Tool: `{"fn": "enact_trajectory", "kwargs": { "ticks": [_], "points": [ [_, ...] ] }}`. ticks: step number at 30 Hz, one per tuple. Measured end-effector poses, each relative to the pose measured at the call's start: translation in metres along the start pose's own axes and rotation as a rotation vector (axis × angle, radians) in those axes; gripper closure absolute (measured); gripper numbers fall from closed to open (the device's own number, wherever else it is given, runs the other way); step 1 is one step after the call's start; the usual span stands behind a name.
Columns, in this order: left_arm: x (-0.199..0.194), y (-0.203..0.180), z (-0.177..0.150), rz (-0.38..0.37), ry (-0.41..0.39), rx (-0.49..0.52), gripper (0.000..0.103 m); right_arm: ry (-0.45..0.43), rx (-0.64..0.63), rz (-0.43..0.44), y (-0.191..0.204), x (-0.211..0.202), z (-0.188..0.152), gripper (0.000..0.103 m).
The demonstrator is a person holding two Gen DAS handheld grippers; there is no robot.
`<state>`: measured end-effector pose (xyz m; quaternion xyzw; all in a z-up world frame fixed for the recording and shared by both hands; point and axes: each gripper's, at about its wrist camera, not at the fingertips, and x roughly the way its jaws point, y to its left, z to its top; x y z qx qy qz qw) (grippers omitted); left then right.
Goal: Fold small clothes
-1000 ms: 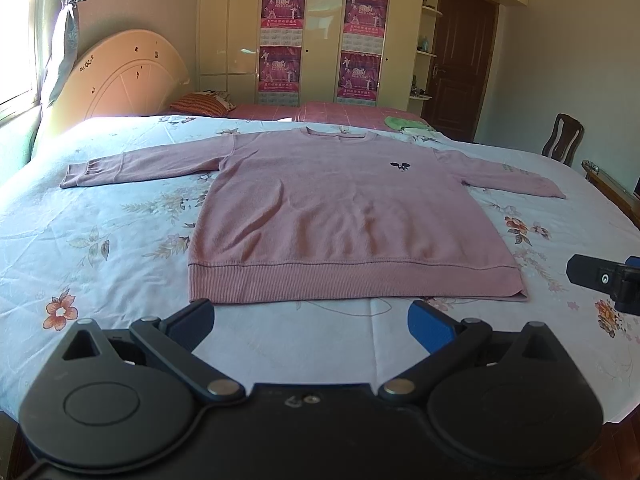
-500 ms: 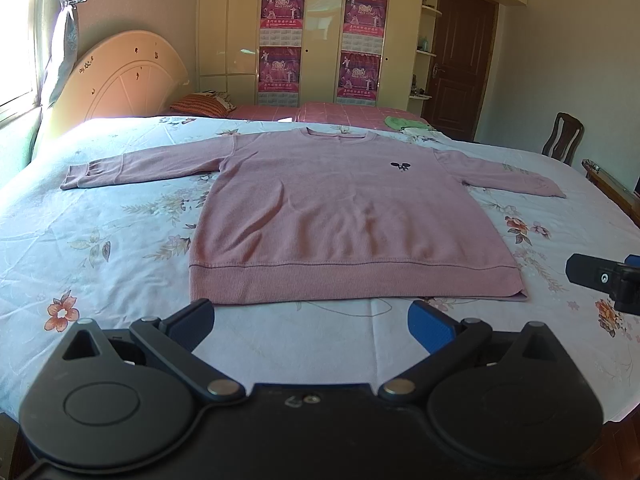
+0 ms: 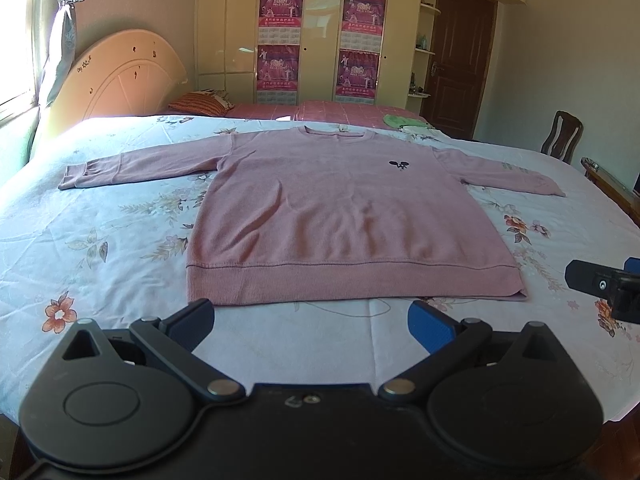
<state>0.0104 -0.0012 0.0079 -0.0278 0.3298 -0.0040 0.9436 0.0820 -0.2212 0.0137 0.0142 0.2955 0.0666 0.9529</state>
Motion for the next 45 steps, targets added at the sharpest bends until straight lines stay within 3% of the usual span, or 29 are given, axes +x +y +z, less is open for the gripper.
{"fn": "enact_trajectory", "kwargs": {
  "ticks": [5, 13, 19, 24, 27, 28, 30, 33, 35, 36, 39, 42, 45],
  "points": [
    [0.010, 0.003, 0.009, -0.015, -0.009, -0.036, 0.000, -0.013, 0.014, -0.040, -0.017, 0.004, 0.006, 0.000],
    [0.040, -0.014, 0.035, -0.019, -0.103, 0.039, 0.000, -0.059, 0.020, -0.115, -0.052, 0.034, 0.029, 0.000],
    [0.086, -0.017, 0.063, -0.083, -0.058, 0.014, 0.001, -0.044, 0.072, -0.122, -0.087, 0.079, 0.051, 0.001],
    [0.127, -0.019, 0.087, -0.008, -0.050, 0.018, 0.024, -0.039, 0.093, -0.142, -0.112, 0.115, 0.072, 0.001],
    [0.150, -0.018, 0.102, 0.008, -0.048, 0.018, 0.023, -0.037, 0.103, -0.152, -0.125, 0.140, 0.082, 0.002],
    [0.158, -0.018, 0.106, 0.010, -0.048, 0.015, 0.020, -0.036, 0.106, -0.156, -0.129, 0.148, 0.085, 0.020],
    [0.176, -0.017, 0.116, 0.034, -0.047, 0.015, 0.012, -0.020, 0.126, -0.177, -0.141, 0.170, 0.091, 0.038],
    [0.203, -0.015, 0.131, 0.051, -0.046, 0.015, 0.010, -0.021, 0.166, -0.184, -0.166, 0.201, 0.100, 0.038],
    [0.227, -0.014, 0.142, 0.039, -0.043, 0.011, 0.013, -0.030, 0.197, -0.187, -0.185, 0.221, 0.108, 0.049],
    [0.240, -0.014, 0.147, 0.034, -0.030, 0.004, 0.018, -0.028, 0.222, -0.188, -0.196, 0.233, 0.113, 0.059],
    [0.275, -0.018, 0.159, 0.014, -0.008, -0.006, 0.029, -0.033, 0.282, -0.194, -0.230, 0.262, 0.126, 0.069],
    [0.308, -0.027, 0.169, 0.013, 0.002, 0.004, 0.038, -0.053, 0.307, -0.224, -0.258, 0.288, 0.137, 0.071],
    [0.336, -0.033, 0.175, 0.016, 0.024, 0.006, 0.038, -0.065, 0.393, -0.258, -0.296, 0.311, 0.142, 0.069]
  ]
}}
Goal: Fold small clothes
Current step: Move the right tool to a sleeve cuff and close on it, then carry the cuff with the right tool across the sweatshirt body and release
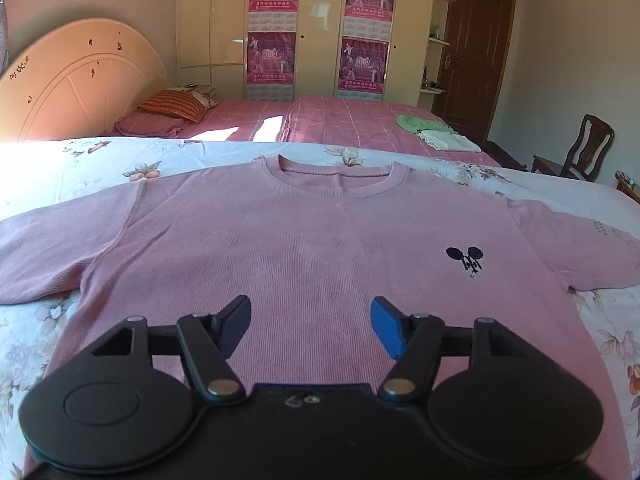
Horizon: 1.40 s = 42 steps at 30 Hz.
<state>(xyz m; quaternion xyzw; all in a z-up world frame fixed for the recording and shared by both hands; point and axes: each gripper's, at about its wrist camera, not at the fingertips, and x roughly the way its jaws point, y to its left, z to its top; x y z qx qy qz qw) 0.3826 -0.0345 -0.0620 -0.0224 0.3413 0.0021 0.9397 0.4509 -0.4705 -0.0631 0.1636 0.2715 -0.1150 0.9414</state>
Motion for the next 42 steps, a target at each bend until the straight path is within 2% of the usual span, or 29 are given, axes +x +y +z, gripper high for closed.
{"fn": "enact_trajectory", "kwargs": {
  "ticks": [6, 12, 16, 18, 20, 22, 23, 24, 27, 28, 29, 30, 32, 34, 36, 39, 42],
  "points": [
    [0.032, -0.002, 0.002, 0.011, 0.031, 0.009, 0.038, 0.020, 0.178, -0.062, -0.065, 0.057, 0.025, 0.068],
    [0.051, 0.008, 0.000, 0.040, 0.075, -0.007, 0.036, 0.055, 0.309, -0.086, -0.111, 0.081, 0.032, 0.068],
    [0.054, 0.015, -0.002, 0.066, 0.087, -0.017, 0.030, 0.085, 0.477, -0.022, -0.147, 0.098, 0.028, 0.068],
    [0.054, 0.019, -0.002, 0.079, 0.098, -0.019, 0.029, 0.059, 0.596, 0.050, -0.169, 0.099, 0.024, 0.068],
    [0.054, 0.023, -0.003, 0.091, 0.108, -0.022, 0.028, 0.050, 0.639, 0.085, -0.180, 0.098, 0.026, 0.068],
    [0.052, 0.027, -0.004, 0.101, 0.115, -0.023, 0.027, 0.053, 0.618, 0.092, -0.184, 0.096, 0.032, 0.069],
    [0.052, 0.028, -0.004, 0.106, 0.119, -0.023, 0.027, 0.064, 0.586, 0.074, -0.184, 0.094, 0.036, 0.076],
    [0.049, 0.029, -0.003, 0.110, 0.122, -0.022, 0.027, 0.077, 0.551, 0.048, -0.183, 0.092, 0.040, 0.098],
    [0.039, 0.033, 0.000, 0.118, 0.107, -0.004, 0.025, -0.027, 0.374, 0.014, -0.169, 0.058, 0.054, 0.098],
    [0.035, 0.035, 0.001, 0.125, 0.102, 0.002, 0.022, 0.007, 0.329, -0.034, -0.169, 0.060, 0.054, 0.098],
    [0.031, 0.038, 0.002, 0.129, 0.104, 0.003, 0.021, 0.078, 0.355, -0.058, -0.175, 0.068, 0.050, 0.098],
    [0.028, 0.042, 0.002, 0.124, 0.110, 0.000, 0.020, 0.082, 0.385, -0.046, -0.181, 0.068, 0.048, 0.098],
    [0.020, 0.050, 0.002, 0.109, 0.124, -0.004, 0.015, 0.069, 0.326, -0.063, -0.172, 0.056, 0.053, 0.098],
    [0.014, 0.058, 0.000, 0.126, 0.139, 0.015, 0.007, 0.067, 0.263, -0.075, -0.159, 0.048, 0.057, 0.098],
    [0.010, 0.067, -0.005, 0.156, 0.161, 0.027, 0.008, 0.060, 0.208, -0.082, -0.146, 0.037, 0.057, 0.098],
    [0.002, 0.084, -0.009, 0.138, 0.165, -0.005, 0.014, 0.048, 0.167, -0.064, -0.123, 0.017, 0.053, 0.098],
    [-0.001, 0.100, -0.011, 0.137, 0.158, -0.024, 0.013, 0.045, 0.129, -0.034, -0.102, 0.000, 0.042, 0.098]
  ]
}}
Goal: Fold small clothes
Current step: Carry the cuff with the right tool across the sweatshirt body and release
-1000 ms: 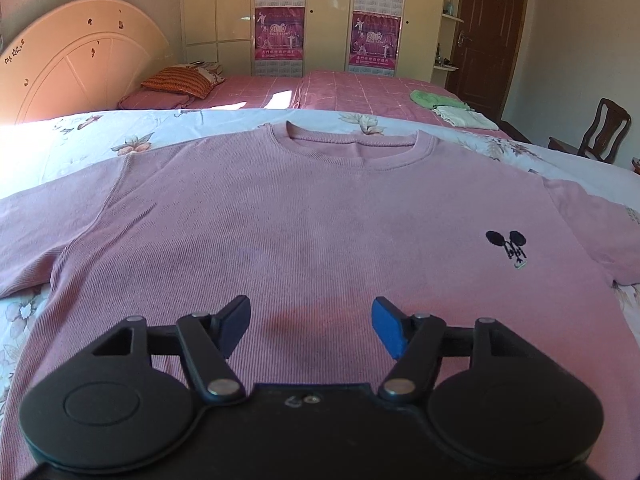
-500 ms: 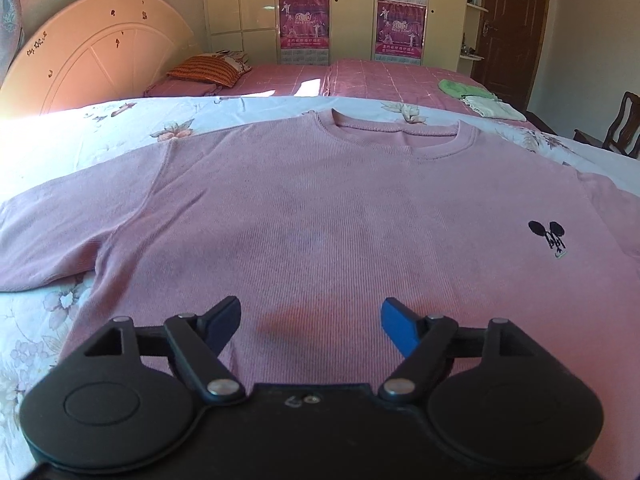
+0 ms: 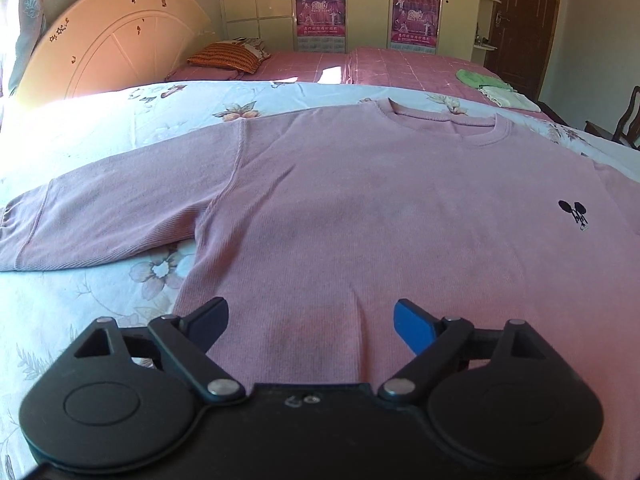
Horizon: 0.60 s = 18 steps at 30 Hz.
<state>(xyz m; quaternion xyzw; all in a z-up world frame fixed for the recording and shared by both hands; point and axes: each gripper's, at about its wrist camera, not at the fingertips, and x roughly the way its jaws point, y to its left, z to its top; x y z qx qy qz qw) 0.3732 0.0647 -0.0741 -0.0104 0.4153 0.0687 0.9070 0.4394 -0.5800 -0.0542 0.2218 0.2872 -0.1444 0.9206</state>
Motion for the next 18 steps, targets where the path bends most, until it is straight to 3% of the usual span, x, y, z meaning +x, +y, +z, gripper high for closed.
{"fn": "enact_trajectory", "kwargs": {
  "ticks": [10, 18],
  "points": [
    [0.008, 0.029, -0.006, -0.084, -0.002, -0.101, 0.015, 0.029, -0.225, 0.210, 0.146, -0.055, -0.073, 0.098],
    [-0.001, 0.046, -0.005, -0.067, -0.038, -0.047, 0.013, 0.111, -0.352, 0.306, 0.262, -0.027, -0.136, 0.098]
  ]
}}
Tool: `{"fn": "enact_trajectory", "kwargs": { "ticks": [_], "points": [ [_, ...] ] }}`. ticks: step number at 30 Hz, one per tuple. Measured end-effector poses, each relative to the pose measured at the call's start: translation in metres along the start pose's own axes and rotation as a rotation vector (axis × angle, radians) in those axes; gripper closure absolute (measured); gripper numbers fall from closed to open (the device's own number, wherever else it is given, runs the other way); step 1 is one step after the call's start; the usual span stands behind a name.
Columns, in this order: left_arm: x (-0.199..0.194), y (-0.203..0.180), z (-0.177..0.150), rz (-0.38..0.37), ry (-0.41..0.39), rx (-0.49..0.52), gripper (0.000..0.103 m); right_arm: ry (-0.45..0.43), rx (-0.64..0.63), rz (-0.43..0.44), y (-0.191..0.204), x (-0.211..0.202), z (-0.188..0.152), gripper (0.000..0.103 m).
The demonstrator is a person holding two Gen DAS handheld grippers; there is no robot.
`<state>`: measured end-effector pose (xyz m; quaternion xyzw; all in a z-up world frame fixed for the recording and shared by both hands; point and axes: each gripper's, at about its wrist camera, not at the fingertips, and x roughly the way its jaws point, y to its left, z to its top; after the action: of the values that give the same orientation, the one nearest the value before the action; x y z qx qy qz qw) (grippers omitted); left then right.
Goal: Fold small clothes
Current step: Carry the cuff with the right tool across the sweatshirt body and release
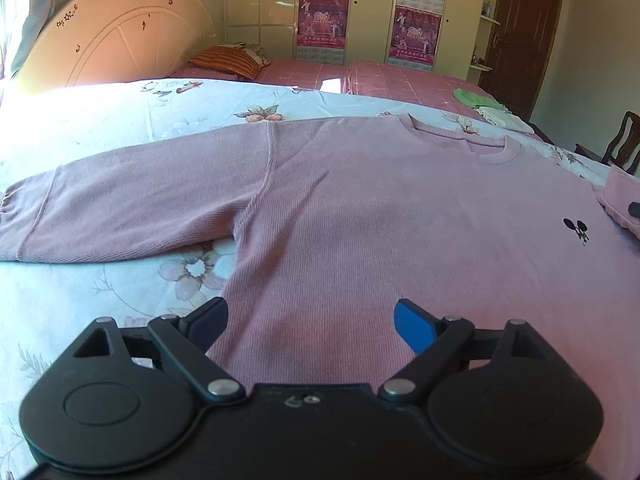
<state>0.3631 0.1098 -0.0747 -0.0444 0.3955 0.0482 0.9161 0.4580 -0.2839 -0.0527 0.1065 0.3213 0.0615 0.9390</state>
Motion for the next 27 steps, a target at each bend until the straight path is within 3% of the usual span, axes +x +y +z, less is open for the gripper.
{"fn": "enact_trajectory", "kwargs": {
  "ticks": [11, 15, 17, 19, 21, 23, 25, 27],
  "points": [
    [0.002, 0.017, 0.006, -0.026, 0.008, -0.013, 0.012, 0.103, -0.088, 0.111, 0.106, 0.059, -0.034, 0.098],
    [0.006, 0.008, 0.008, -0.065, 0.018, 0.005, 0.012, 0.097, -0.167, 0.072, 0.122, 0.067, -0.047, 0.098],
    [0.009, -0.002, 0.011, -0.093, 0.009, 0.021, 0.008, 0.063, -0.196, 0.043, 0.125, 0.059, -0.047, 0.090],
    [0.014, -0.015, 0.018, -0.140, -0.001, 0.027, 0.006, 0.009, -0.169, 0.047, 0.115, 0.043, -0.047, 0.068],
    [0.023, -0.035, 0.028, -0.233, -0.005, 0.003, 0.006, -0.019, -0.099, 0.034, 0.095, 0.025, -0.048, 0.067],
    [0.038, -0.061, 0.038, -0.347, 0.011, -0.026, 0.016, -0.033, -0.019, 0.003, 0.070, 0.006, -0.048, 0.067],
    [0.052, -0.089, 0.046, -0.435, 0.039, -0.036, 0.038, -0.035, 0.059, -0.027, 0.047, -0.006, -0.048, 0.067],
    [0.071, -0.122, 0.052, -0.488, 0.064, -0.028, 0.039, -0.035, 0.139, -0.050, 0.024, -0.014, -0.048, 0.067]
  ]
}}
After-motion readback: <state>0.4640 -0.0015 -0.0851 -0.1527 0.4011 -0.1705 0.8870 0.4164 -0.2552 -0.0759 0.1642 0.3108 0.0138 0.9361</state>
